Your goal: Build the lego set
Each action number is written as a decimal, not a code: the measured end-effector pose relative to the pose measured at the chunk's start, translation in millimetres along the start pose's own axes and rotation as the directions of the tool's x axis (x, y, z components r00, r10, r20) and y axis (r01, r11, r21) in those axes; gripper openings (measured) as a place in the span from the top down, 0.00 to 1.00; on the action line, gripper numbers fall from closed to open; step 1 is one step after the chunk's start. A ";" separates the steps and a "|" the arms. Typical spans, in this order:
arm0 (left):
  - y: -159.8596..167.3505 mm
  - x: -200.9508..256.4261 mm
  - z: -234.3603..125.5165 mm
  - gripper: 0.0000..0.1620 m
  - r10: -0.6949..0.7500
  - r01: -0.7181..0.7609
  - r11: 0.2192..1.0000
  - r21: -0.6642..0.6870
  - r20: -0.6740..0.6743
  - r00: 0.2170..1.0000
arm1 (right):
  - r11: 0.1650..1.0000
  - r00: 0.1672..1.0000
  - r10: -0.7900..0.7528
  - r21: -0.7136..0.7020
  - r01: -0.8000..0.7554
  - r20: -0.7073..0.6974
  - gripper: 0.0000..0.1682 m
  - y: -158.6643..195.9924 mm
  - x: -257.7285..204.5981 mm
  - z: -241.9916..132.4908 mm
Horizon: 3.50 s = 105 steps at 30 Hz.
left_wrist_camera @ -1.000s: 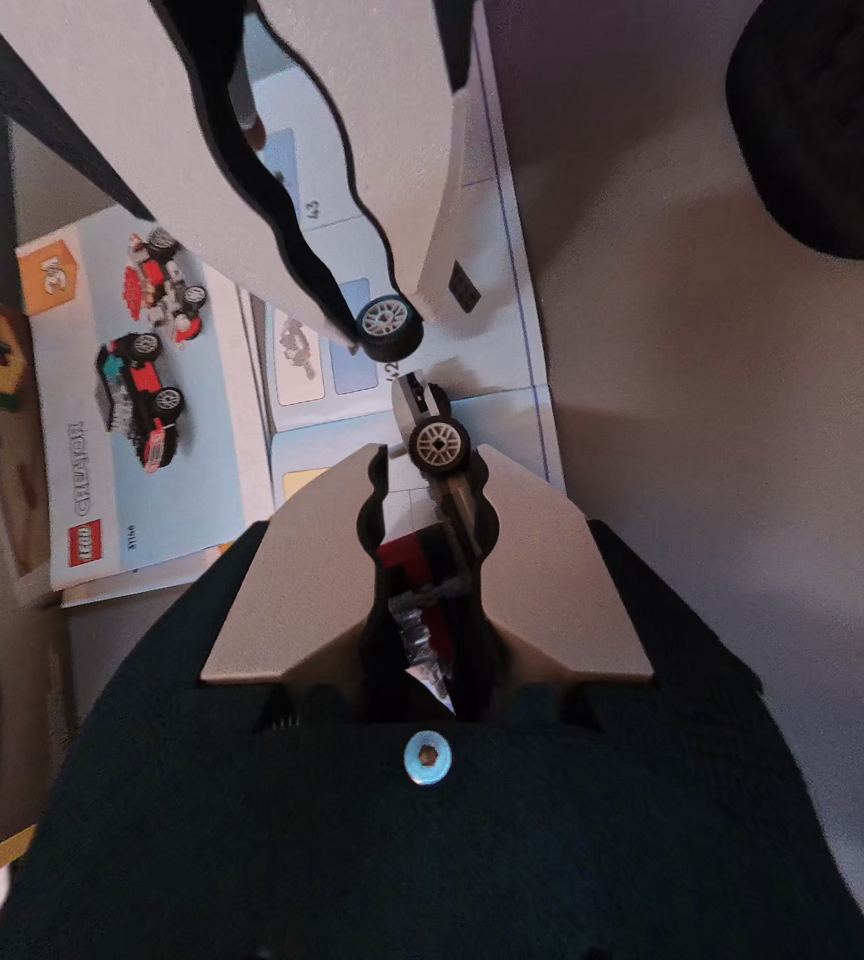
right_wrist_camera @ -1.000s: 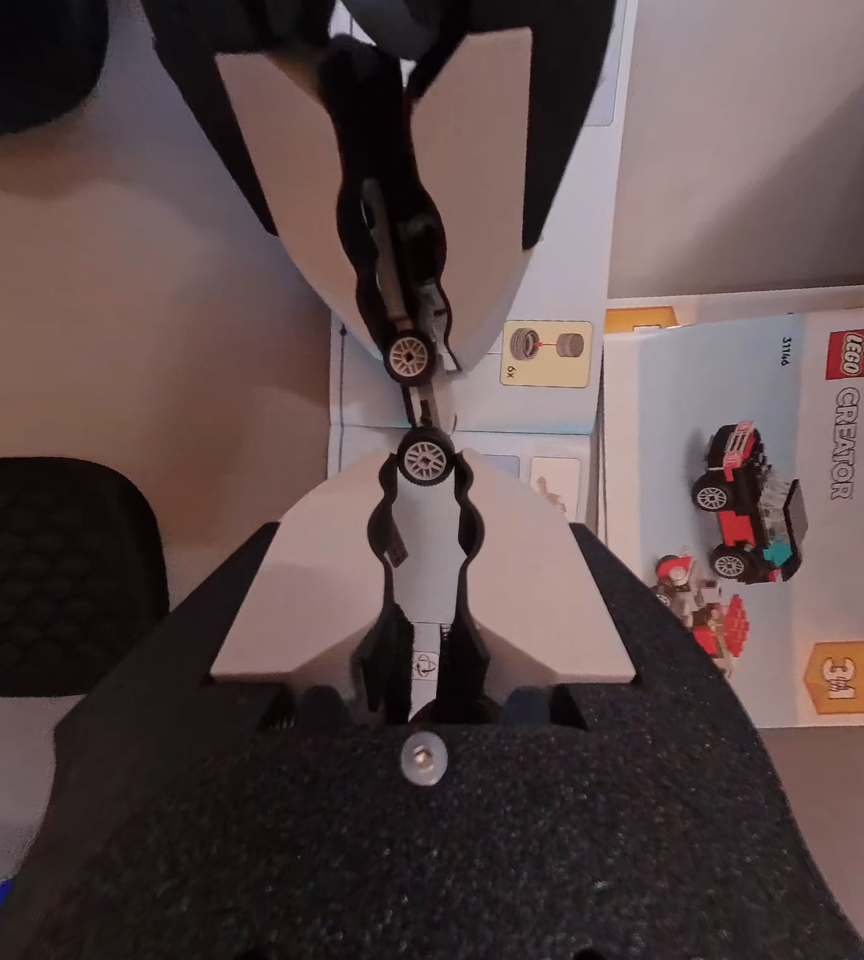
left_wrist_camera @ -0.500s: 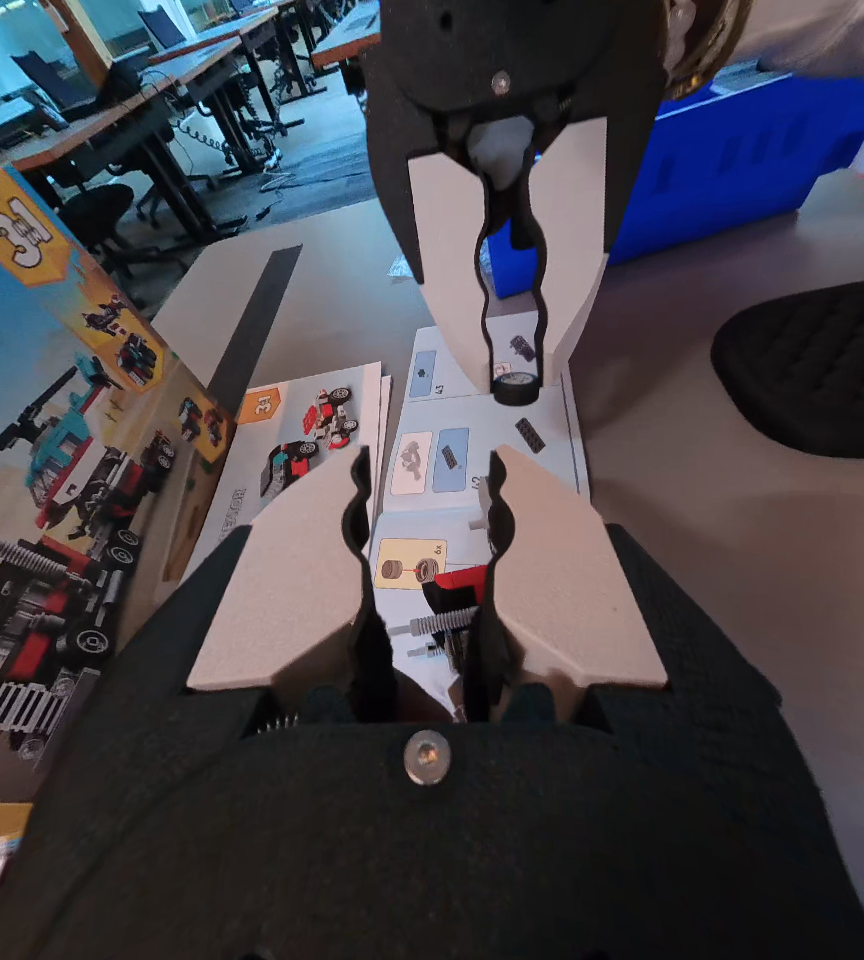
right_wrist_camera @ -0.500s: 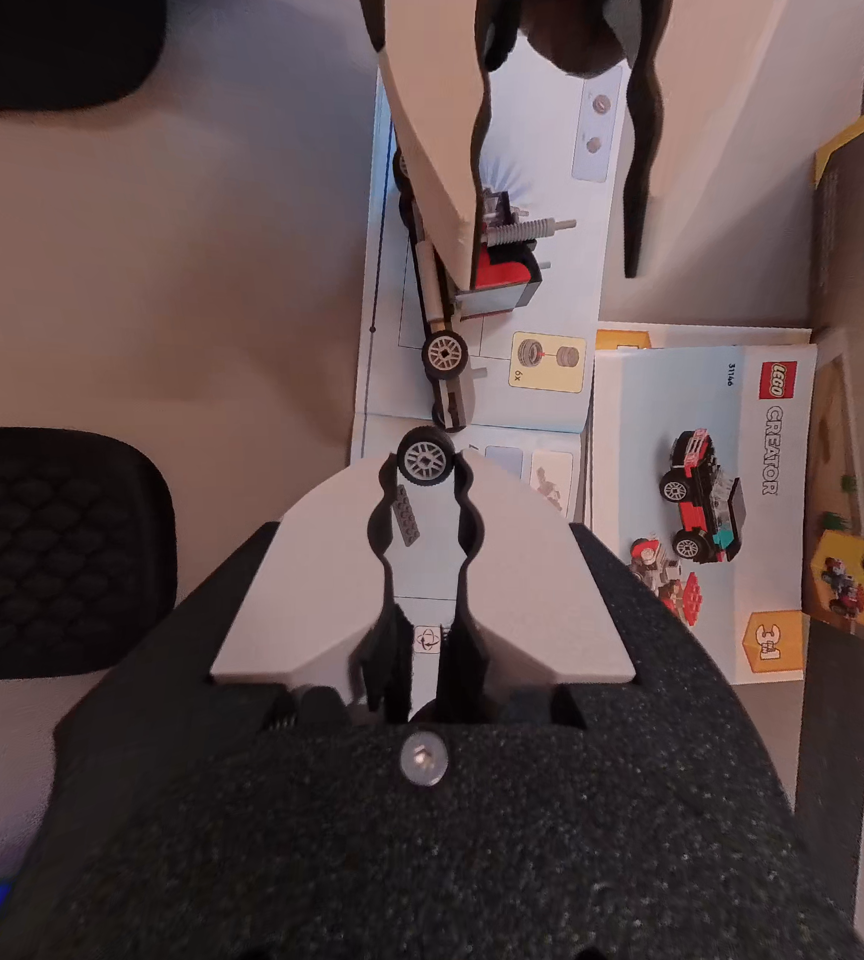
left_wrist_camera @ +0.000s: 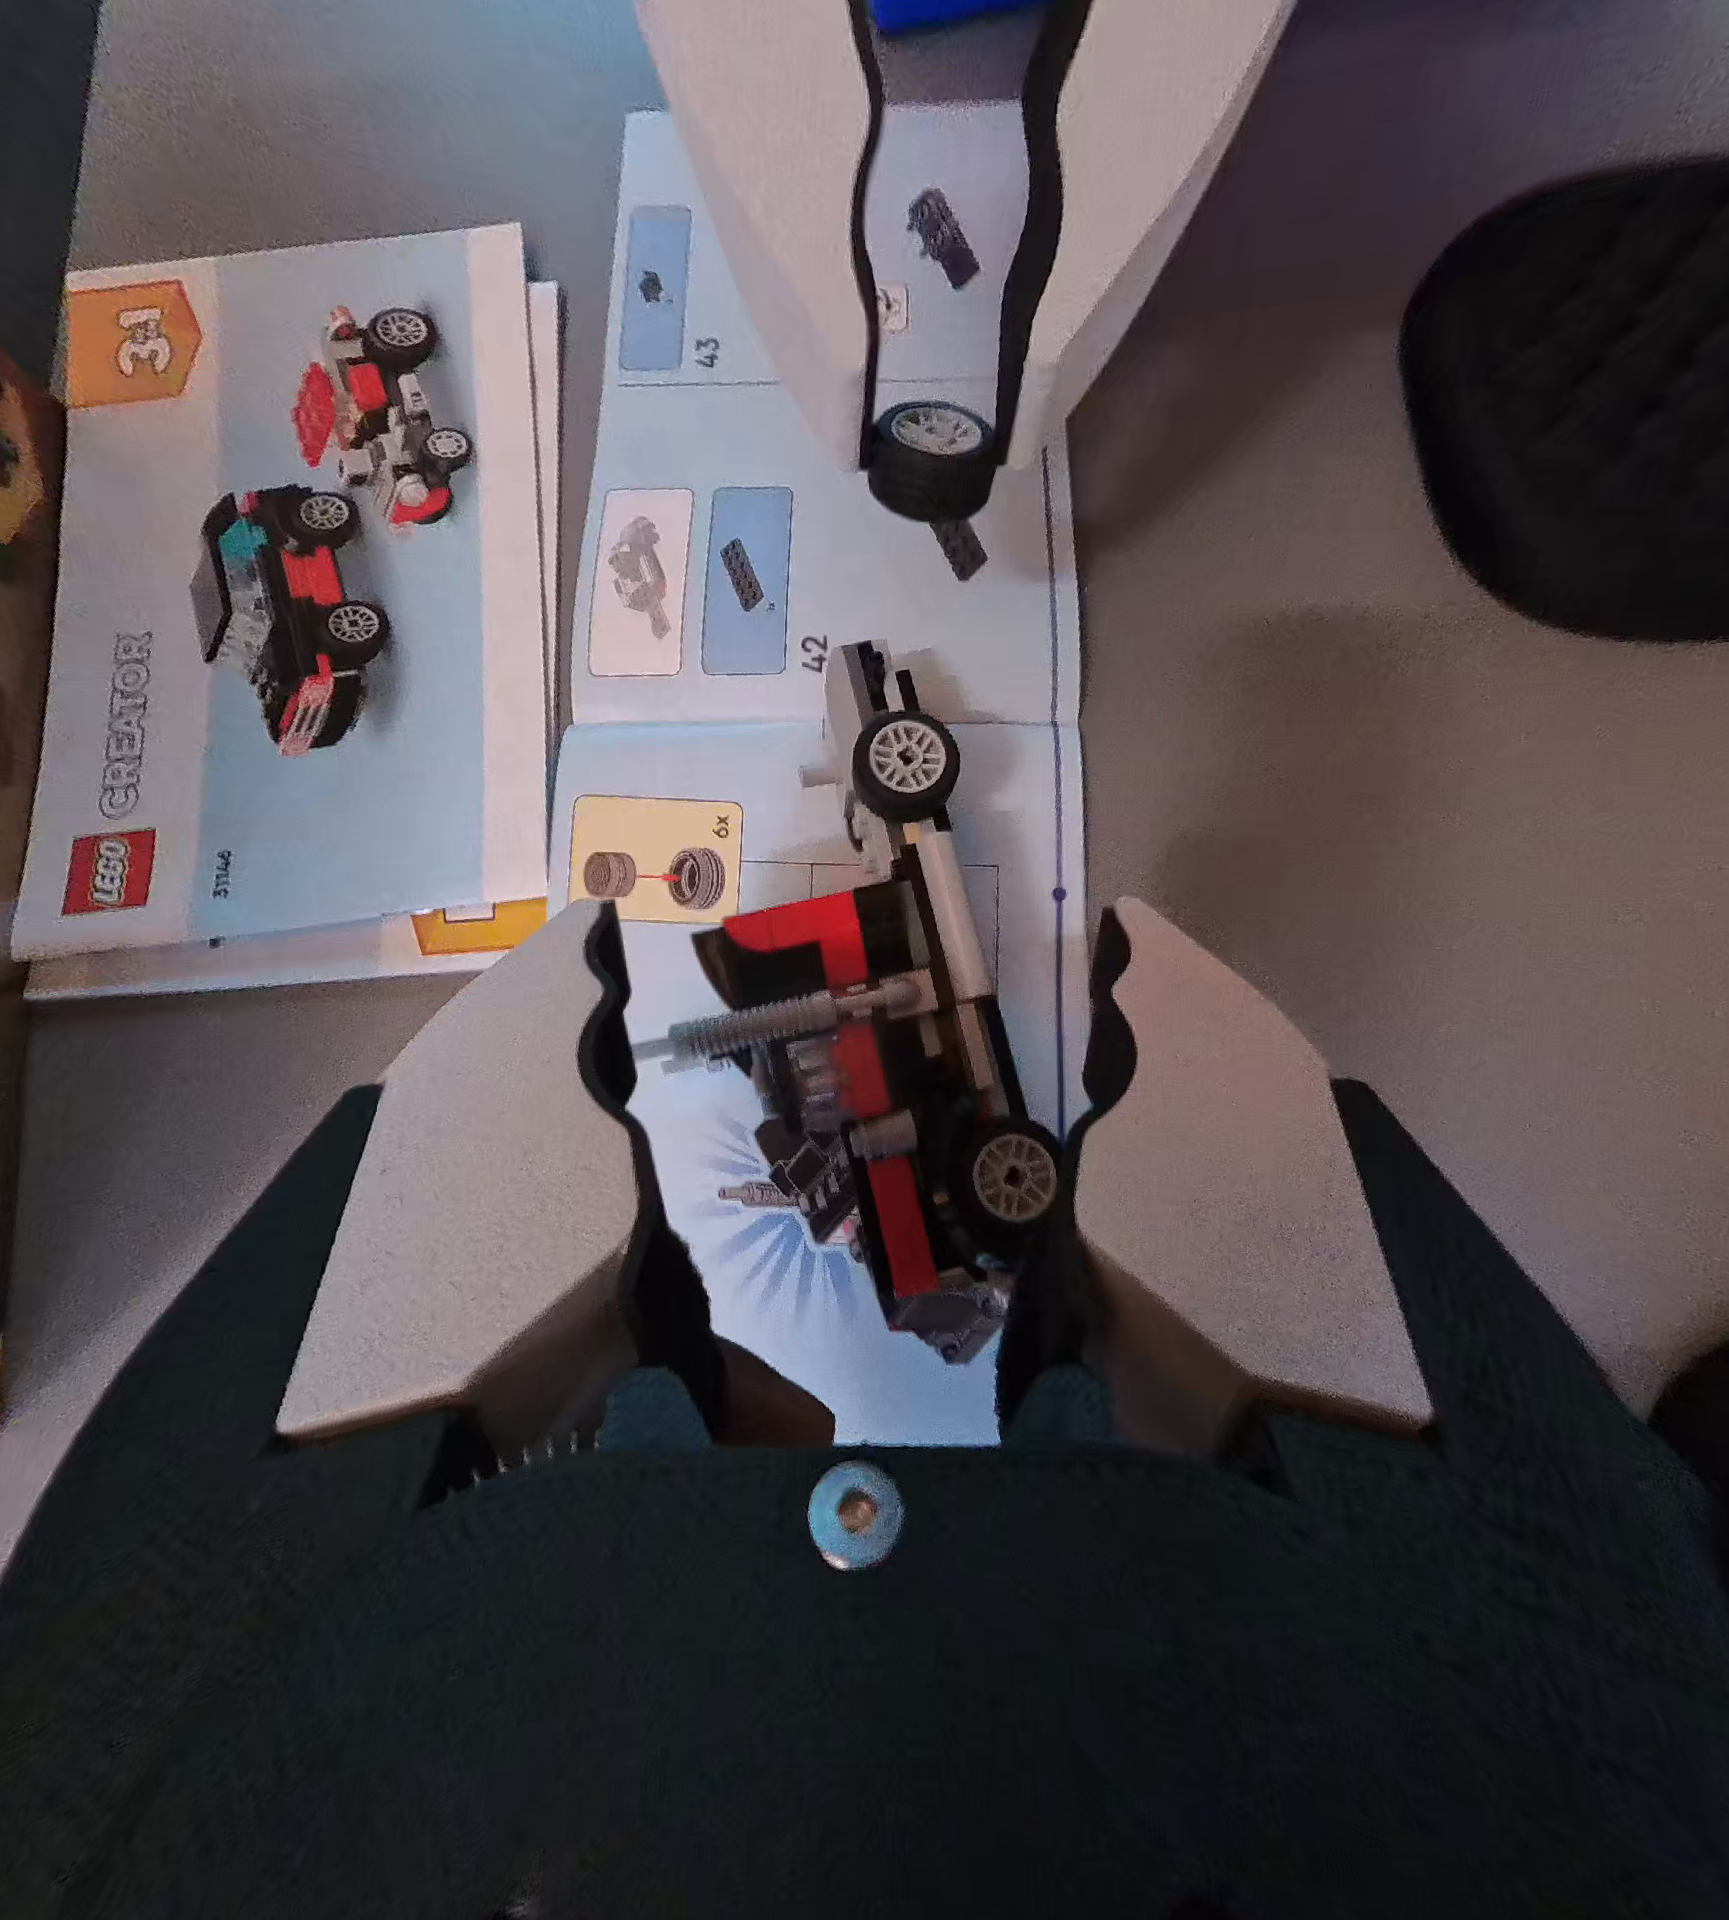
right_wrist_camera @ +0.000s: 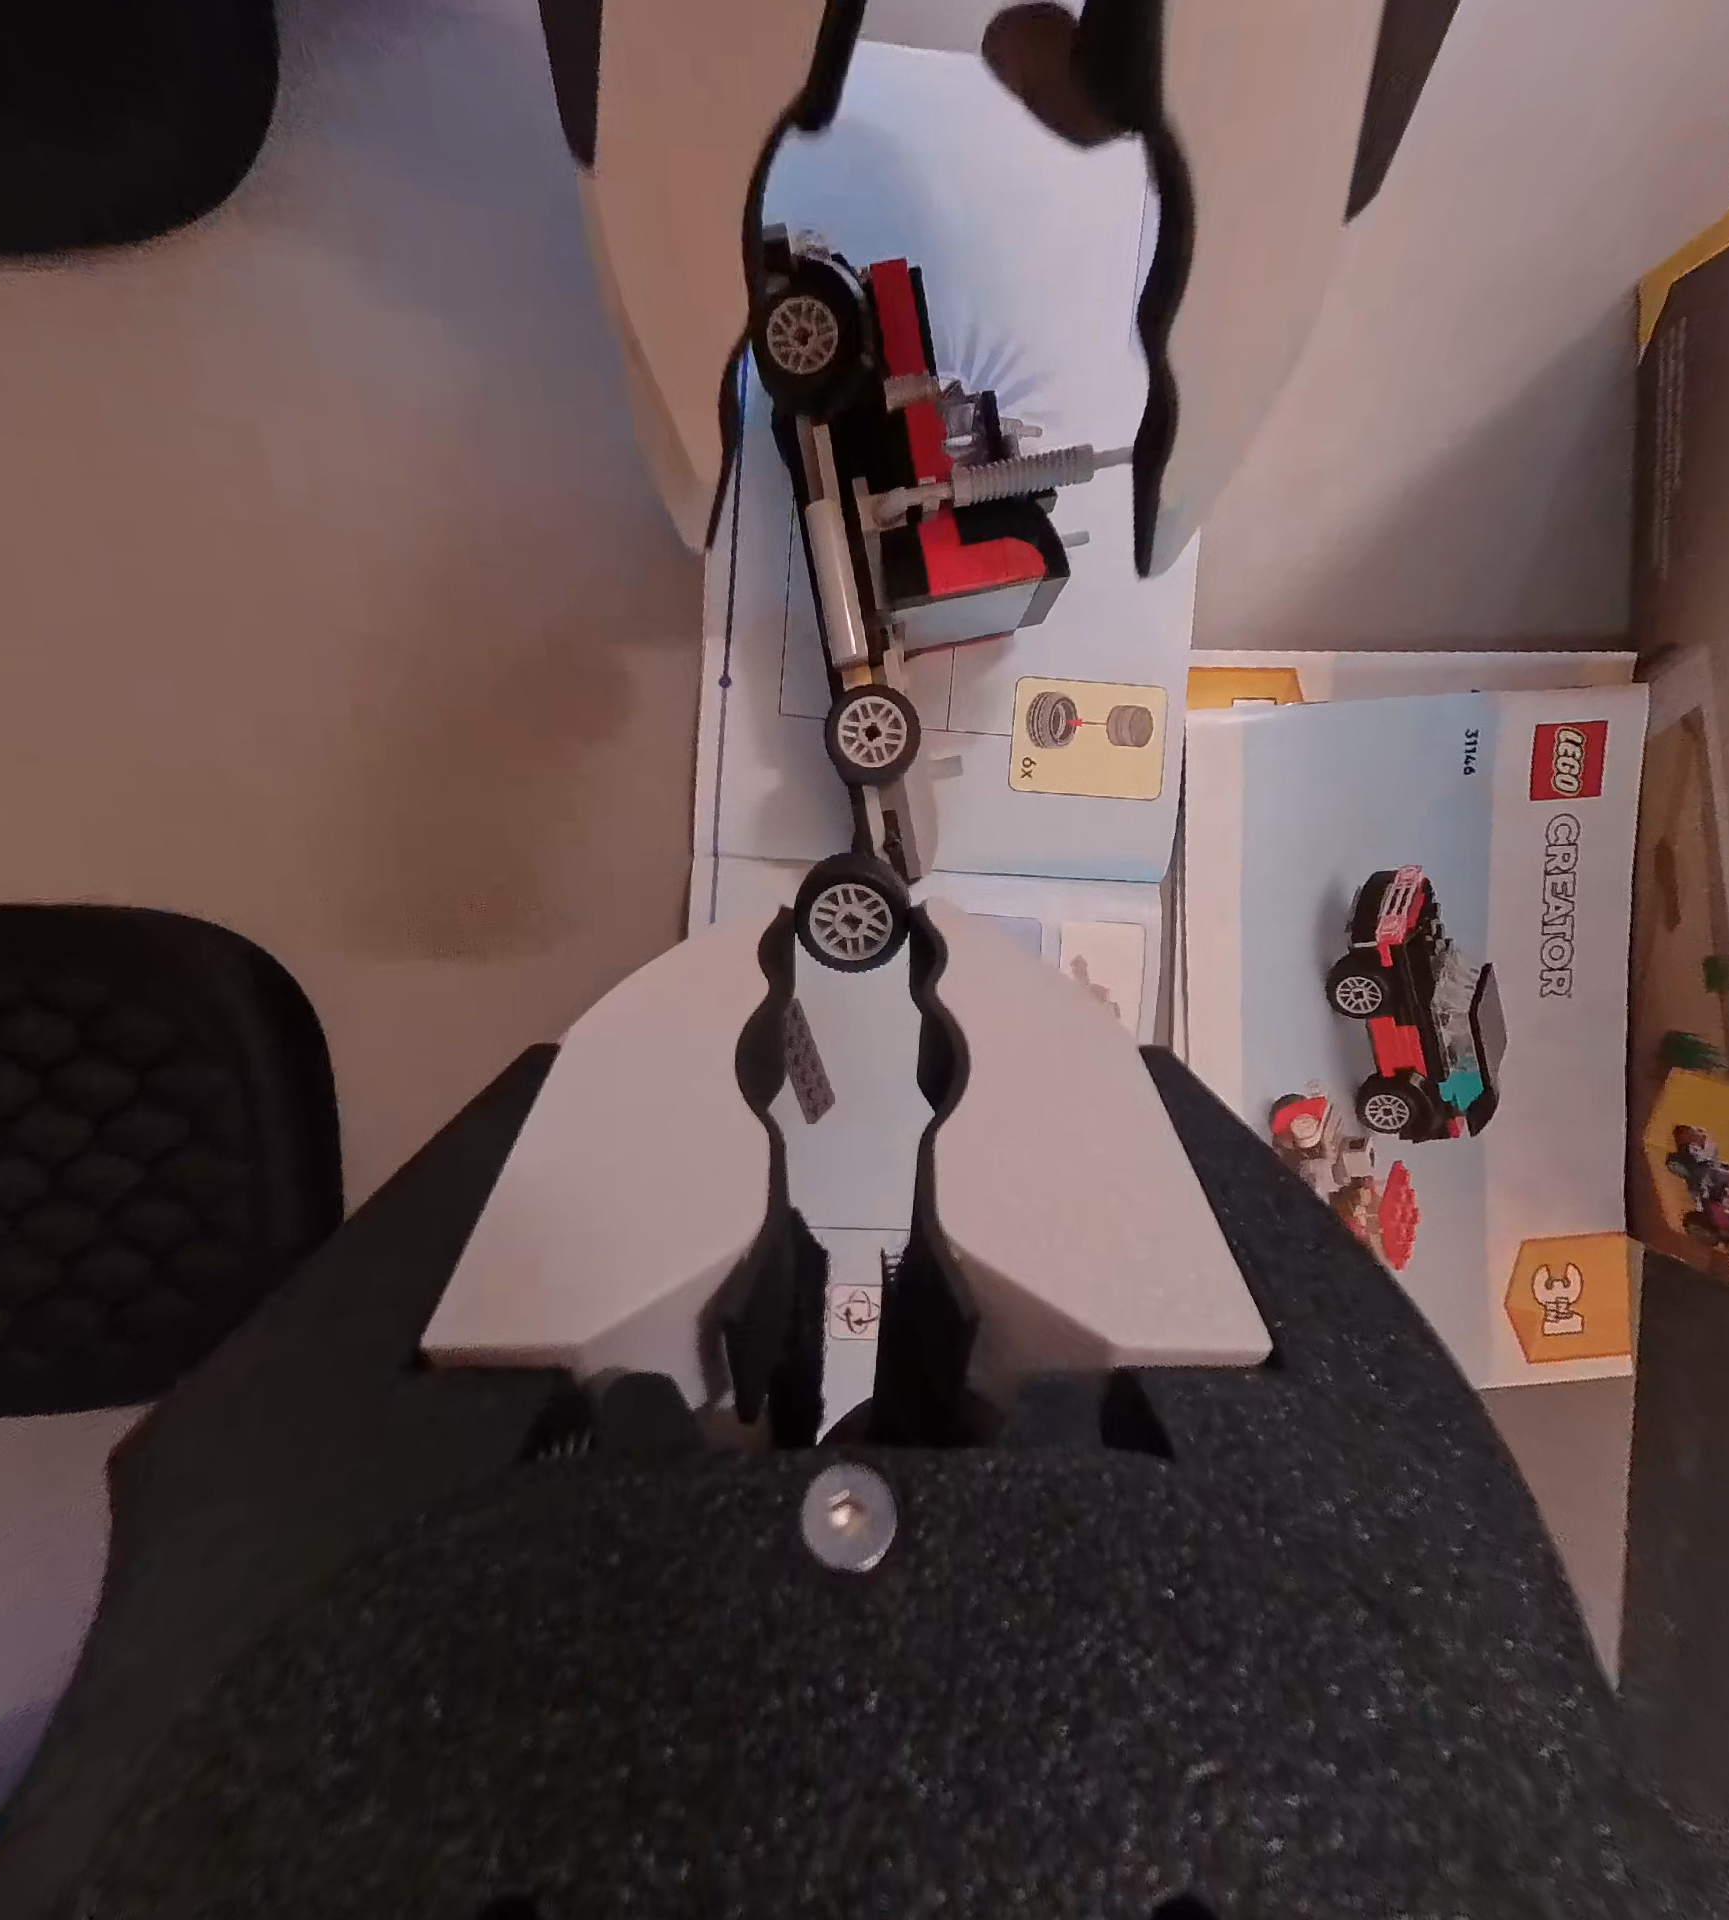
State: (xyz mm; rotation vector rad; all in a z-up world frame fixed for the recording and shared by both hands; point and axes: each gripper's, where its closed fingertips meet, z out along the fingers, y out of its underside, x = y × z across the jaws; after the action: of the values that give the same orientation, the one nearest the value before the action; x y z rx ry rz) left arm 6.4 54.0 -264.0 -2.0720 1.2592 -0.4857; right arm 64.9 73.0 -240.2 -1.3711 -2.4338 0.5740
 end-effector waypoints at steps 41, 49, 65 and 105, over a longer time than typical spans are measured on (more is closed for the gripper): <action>-27.7 5.7 -27.6 0.74 0.292 -0.308 0.945 0.108 0.141 0.946 | 0.966 0.948 0.258 -0.067 -0.249 0.188 0.88 -2.5 6.2 21.7; -23.8 5.2 -27.1 0.74 0.289 -0.303 0.947 0.104 0.136 0.948 | 0.958 0.942 0.281 -0.112 -0.264 0.185 0.88 0.2 6.0 28.8; -22.6 6.0 -26.4 0.74 0.287 -0.301 0.947 0.111 0.129 0.949 | 0.949 0.945 0.288 -0.176 -0.261 0.153 0.88 5.1 9.1 33.3; -32.1 17.4 -10.1 0.90 0.328 -0.337 0.926 0.168 0.078 0.941 | 0.865 0.980 0.197 -0.473 -0.166 0.018 0.88 1.4 5.9 39.9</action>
State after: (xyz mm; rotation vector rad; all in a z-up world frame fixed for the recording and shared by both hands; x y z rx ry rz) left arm 28.9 45.5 -234.7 -1.6668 1.4462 -0.3744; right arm 45.7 70.8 -275.6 -1.8067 -2.6236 0.0544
